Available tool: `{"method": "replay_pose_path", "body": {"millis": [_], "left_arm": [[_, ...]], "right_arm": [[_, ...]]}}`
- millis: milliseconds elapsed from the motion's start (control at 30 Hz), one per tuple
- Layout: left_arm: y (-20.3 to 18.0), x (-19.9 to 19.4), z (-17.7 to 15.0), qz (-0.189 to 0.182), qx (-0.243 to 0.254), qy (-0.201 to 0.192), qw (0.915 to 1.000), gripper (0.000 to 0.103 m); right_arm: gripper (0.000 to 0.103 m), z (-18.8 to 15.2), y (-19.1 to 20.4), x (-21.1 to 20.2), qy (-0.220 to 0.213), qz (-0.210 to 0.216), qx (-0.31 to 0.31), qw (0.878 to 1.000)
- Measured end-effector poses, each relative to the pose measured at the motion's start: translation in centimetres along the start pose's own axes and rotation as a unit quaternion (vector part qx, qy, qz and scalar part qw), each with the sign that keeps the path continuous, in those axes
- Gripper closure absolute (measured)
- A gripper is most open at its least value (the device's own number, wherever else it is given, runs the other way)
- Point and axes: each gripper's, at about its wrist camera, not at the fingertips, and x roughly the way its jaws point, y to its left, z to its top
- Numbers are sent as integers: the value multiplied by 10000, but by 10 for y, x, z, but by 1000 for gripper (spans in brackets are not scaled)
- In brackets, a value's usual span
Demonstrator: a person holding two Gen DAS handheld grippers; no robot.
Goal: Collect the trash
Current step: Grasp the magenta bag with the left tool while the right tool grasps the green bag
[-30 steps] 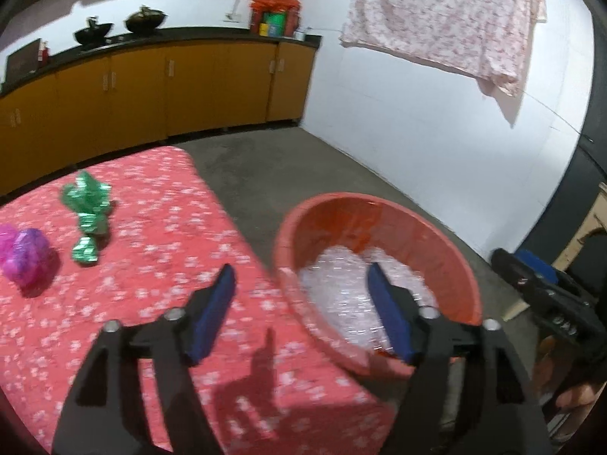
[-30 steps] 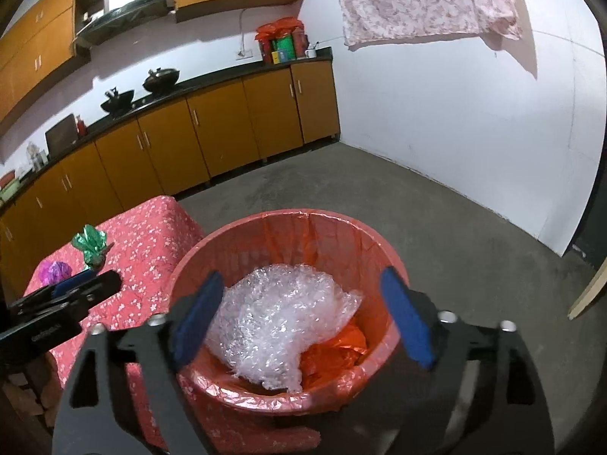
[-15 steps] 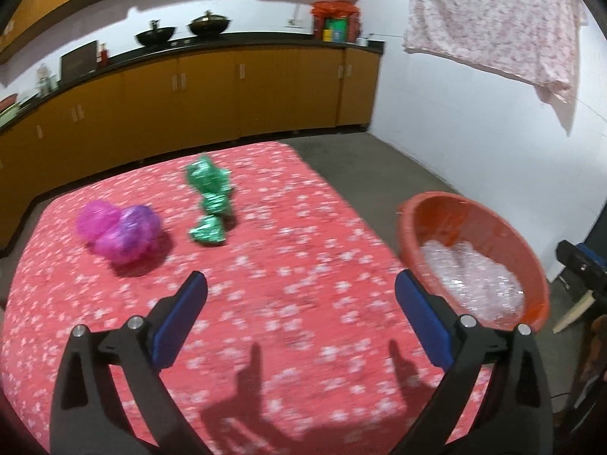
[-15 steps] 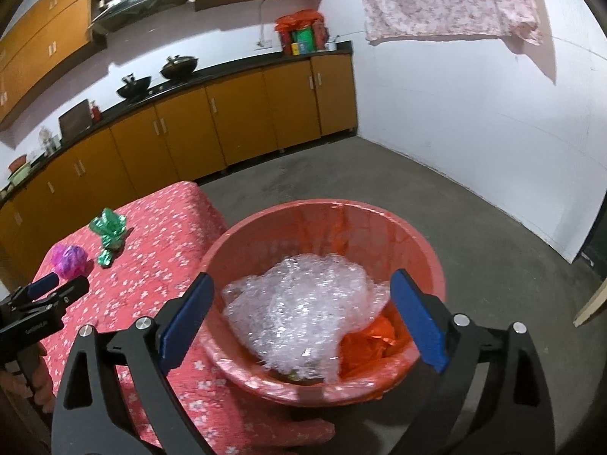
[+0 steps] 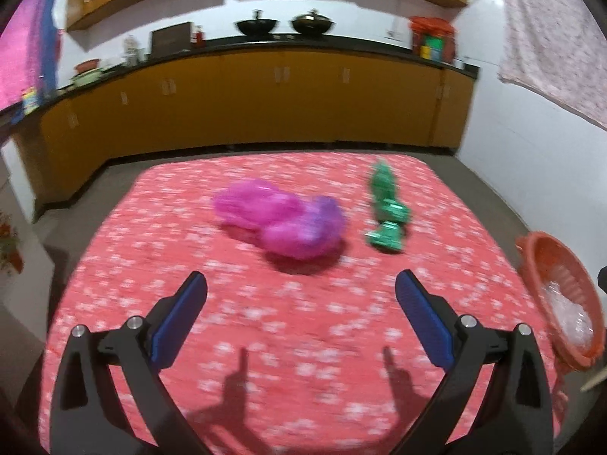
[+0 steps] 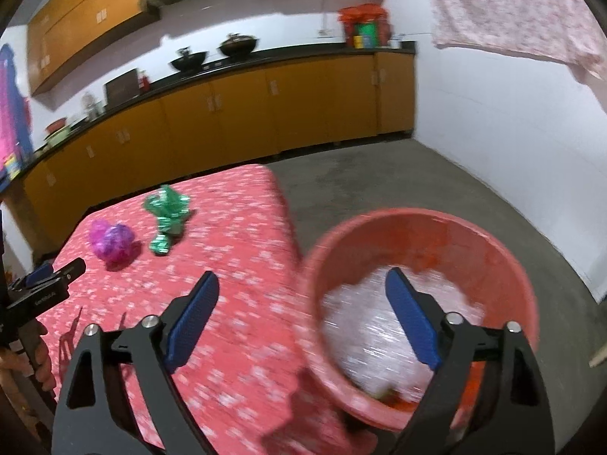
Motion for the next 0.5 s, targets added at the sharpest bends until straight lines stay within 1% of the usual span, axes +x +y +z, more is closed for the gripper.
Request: {"method": "replay_pose_path", "body": {"millis": [133, 233, 300, 367, 500], "left_arm": [[36, 4, 4, 264, -274, -17, 9993, 5], [56, 8, 6, 381, -394, -19, 9985, 5], [63, 12, 8, 398, -451, -21, 9982, 5], [70, 17, 11, 393, -513, -41, 9979, 5], [76, 25, 17, 280, -626, -95, 9976, 5]], "right_arm": [[30, 12, 42, 33, 144, 400, -159, 9990], [35, 18, 80, 66, 268, 589, -418, 9970], [37, 23, 97, 89, 409, 732, -468, 9954], [37, 28, 109, 109, 526, 795, -453, 9944], [37, 35, 131, 147, 714, 683, -638, 9931]]}}
